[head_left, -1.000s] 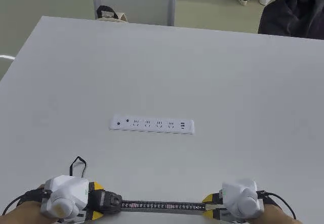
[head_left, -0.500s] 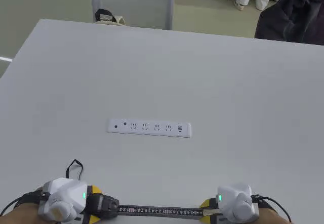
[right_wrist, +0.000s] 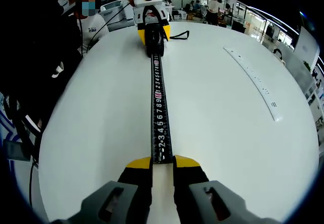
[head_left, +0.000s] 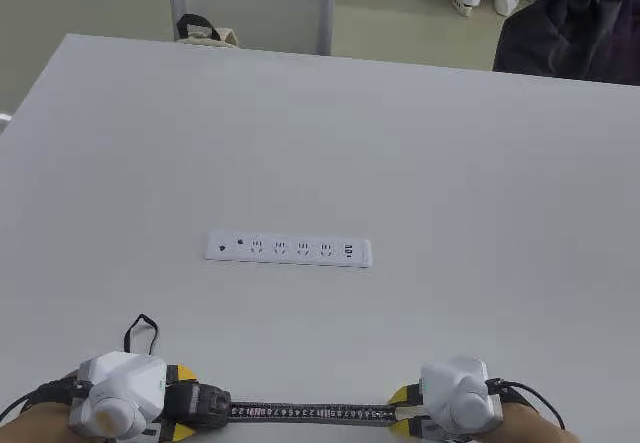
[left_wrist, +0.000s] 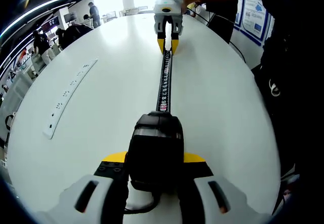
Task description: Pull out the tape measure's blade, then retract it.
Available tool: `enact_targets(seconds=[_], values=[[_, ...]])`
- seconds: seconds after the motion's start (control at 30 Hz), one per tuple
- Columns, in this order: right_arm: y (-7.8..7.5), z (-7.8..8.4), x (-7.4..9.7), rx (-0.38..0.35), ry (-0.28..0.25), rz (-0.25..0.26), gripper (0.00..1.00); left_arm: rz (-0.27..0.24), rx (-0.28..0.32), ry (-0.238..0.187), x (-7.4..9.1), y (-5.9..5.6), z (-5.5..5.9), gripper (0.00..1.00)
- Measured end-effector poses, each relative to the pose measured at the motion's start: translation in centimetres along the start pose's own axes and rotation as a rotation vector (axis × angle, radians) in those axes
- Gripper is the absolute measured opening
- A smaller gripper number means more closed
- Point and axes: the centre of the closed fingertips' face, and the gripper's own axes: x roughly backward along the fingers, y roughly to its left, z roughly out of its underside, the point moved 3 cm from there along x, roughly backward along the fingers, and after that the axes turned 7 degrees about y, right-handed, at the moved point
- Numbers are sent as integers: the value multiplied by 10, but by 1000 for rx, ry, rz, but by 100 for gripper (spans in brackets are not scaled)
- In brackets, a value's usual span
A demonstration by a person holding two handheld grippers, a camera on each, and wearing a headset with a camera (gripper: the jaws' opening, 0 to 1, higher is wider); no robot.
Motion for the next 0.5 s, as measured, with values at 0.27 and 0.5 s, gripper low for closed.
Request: enact_targets(seconds=[0.27, 0.5], values=[[0, 0, 1, -8, 11, 27, 19, -9, 0, -13, 3, 0, 0, 34], [3, -2, 2, -40, -3, 68, 30, -21, 1, -14, 12, 1, 7, 36]])
